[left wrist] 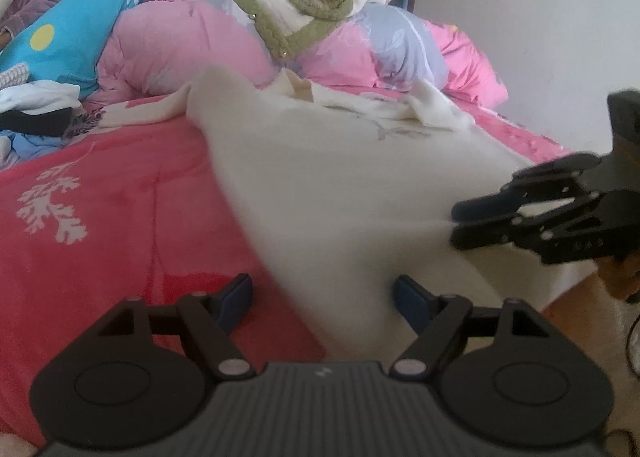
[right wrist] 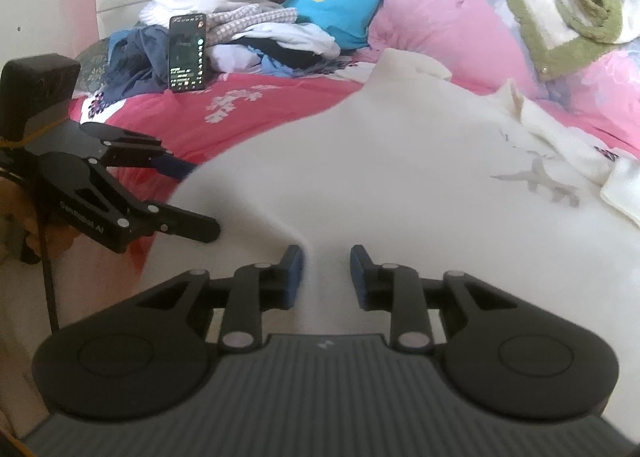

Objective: Fold clothes

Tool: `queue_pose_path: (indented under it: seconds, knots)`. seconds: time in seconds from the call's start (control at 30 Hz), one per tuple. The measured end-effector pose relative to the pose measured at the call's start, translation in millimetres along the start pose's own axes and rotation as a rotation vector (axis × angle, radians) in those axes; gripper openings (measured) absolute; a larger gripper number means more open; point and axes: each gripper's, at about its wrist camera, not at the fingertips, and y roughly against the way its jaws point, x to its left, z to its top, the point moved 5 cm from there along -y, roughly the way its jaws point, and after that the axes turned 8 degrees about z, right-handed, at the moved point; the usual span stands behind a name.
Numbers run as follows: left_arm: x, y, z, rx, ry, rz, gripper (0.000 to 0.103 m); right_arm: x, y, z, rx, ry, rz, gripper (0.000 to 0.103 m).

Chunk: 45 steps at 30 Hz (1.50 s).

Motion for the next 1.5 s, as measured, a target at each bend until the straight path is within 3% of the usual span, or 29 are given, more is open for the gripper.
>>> queue_pose_path:
  seconds: [0.23, 0.43, 0.5, 0.73, 0.83, 0.9, 1.07, 1.2, 1.4, 1.5]
  knots:
    - [7, -5, 0, 0.022, 0.008, 0.039, 0.08, 5, -8, -1, -0.018, 0.05, -0.029, 0.025]
    - [10, -11, 3, 0.02, 0.016, 0.041, 0.083, -11, -6, 4, -0.053, -0.075, -0.014, 0.031]
    - [11, -11, 2, 0.017, 0.02, 0.035, 0.083, -17, 5, 6, -0.066, -0.12, 0.003, 0.038]
    - [17, -10, 4, 0.011, 0.053, 0.007, 0.083, -61, 64, 0, -0.109, -0.192, -0.177, 0.041]
    - [29, -4, 7, 0.012, 0.124, -0.022, 0.081, -79, 88, -9, -0.124, -0.229, -0.252, 0.042]
    - [42, 0, 12, 0.007, 0.196, -0.048, 0.081, -97, 107, -15, -0.157, -0.29, -0.308, 0.051]
    - [75, -2, 33, -0.005, 0.321, -0.052, 0.081, -158, 149, -35, -0.259, -0.548, -0.403, 0.053]
    - [86, -25, 59, -0.004, 0.297, -0.013, 0.081, -205, 142, -38, -0.253, -0.69, -0.4, 0.053]
    - [113, -100, 101, 0.11, 0.333, -0.037, 0.081, -279, 128, -42, -0.235, -0.889, -0.389, 0.056]
    - [124, -143, 121, 0.158, 0.349, -0.038, 0.081, -313, 112, -30, -0.214, -0.934, -0.344, 0.056]
